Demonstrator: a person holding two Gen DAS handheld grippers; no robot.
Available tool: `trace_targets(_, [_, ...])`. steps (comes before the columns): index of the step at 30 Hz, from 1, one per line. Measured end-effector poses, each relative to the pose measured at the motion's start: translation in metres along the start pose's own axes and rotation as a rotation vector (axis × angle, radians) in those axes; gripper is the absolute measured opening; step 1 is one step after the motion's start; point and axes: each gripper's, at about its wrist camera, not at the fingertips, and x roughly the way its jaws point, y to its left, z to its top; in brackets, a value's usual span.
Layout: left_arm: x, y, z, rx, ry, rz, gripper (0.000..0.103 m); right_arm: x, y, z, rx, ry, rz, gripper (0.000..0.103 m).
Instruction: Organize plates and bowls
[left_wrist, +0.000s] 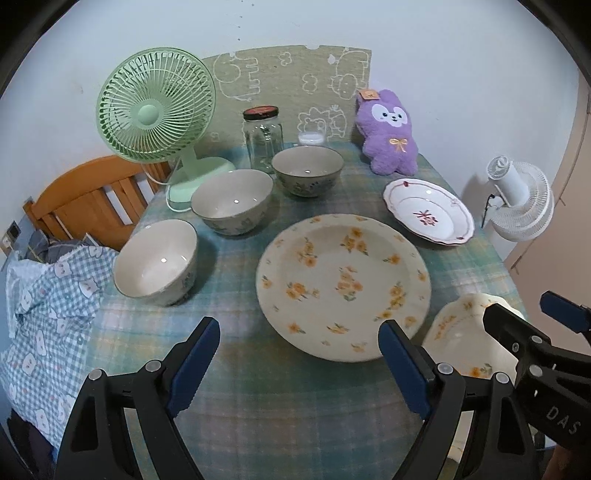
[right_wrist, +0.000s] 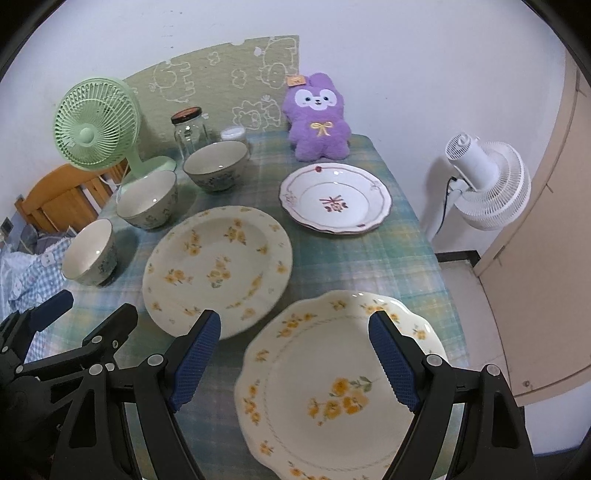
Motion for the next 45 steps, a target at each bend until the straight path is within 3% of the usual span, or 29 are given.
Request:
trace_targets(9, [0.02, 0.017, 0.016, -0.001, 0.0, -0.001, 0.087, 0.017, 0.018, 0.016, -0.031, -0.017, -0.014, 0.085])
trace_targets(13, [0.035, 0.023, 0.023, -0.027, 0.042, -0.033, 0.084, 0.025, 0.021, 0.022, -0.043, -0.037, -0.008, 0.085])
trace_targets(20, [0.052, 0.027, 0.031, -0.032, 0.012, -0.023, 0.084, 0.046, 0.025, 0.031, -0.038, -0.009, 0.0, 0.085])
trace_targets(25, [0.07, 0.032, 0.036, -0.062, 0.039, -0.047, 0.084, 0.061, 0.028, 0.038, -0.044, -0.005, -0.008, 0.085])
trace_targets(45, [0.135, 0.023, 0.054, -0.073, 0.059, 0.011, 0.079, 0.133, 0.022, 0.064, -0.019, 0.006, -0.021, 0.085])
